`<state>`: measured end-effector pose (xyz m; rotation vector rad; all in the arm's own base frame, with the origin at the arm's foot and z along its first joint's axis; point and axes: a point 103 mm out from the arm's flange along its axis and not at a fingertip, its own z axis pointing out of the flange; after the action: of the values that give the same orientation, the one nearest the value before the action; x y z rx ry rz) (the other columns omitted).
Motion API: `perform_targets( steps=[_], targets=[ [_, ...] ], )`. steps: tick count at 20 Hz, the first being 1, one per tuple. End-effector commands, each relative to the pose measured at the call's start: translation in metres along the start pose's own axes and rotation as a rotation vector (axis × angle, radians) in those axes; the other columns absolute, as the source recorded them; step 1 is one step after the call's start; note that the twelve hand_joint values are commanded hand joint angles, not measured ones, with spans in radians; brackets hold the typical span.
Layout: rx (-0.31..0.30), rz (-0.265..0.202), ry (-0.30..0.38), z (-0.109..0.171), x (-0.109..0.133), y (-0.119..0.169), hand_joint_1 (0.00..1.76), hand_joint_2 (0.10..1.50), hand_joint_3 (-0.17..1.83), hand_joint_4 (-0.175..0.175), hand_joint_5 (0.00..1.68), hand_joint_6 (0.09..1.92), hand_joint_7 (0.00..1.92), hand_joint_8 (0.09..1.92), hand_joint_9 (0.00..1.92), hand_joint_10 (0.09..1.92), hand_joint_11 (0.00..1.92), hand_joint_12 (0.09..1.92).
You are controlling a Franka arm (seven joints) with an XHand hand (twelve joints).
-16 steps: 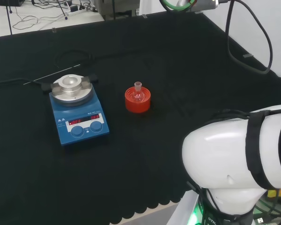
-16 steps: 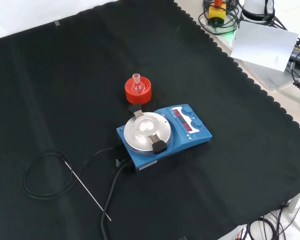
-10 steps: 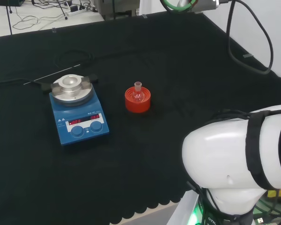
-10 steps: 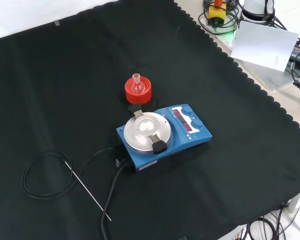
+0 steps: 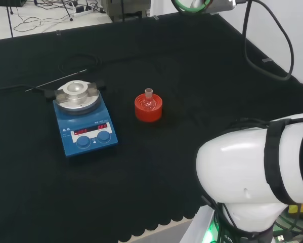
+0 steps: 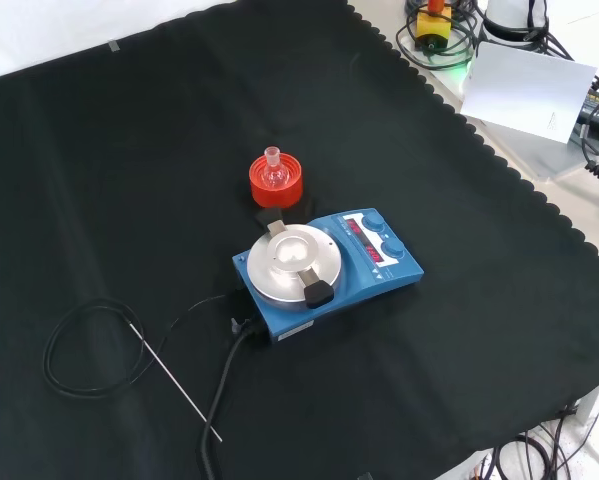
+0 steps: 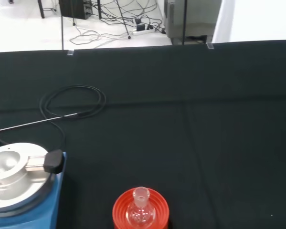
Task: Pick up the round-bottom flask.
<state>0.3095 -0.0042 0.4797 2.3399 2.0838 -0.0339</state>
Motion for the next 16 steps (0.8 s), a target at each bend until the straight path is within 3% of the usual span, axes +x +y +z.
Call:
perform_targets(
  steps=[1,5,11,16],
  targets=[
    [0.011,0.039,-0.024,0.018,-0.008,0.009,0.12,1.24,0.32,-0.014,0.44,0.37,0.17,0.62,0.25,0.67,0.00,1.36],
    [-0.001,0.051,-0.017,0.036,-0.016,0.020,0.15,1.23,0.30,-0.016,0.45,0.36,0.17,0.62,0.26,0.67,0.00,1.36],
    [0.036,0.053,0.016,0.078,-0.023,0.049,0.23,1.20,0.28,-0.019,0.46,0.35,0.20,0.63,0.29,0.68,0.00,1.37],
    [0.056,0.046,0.078,0.113,-0.030,0.075,0.27,1.18,0.27,-0.020,0.47,0.34,0.21,0.63,0.30,0.68,0.00,1.39]
  ],
)
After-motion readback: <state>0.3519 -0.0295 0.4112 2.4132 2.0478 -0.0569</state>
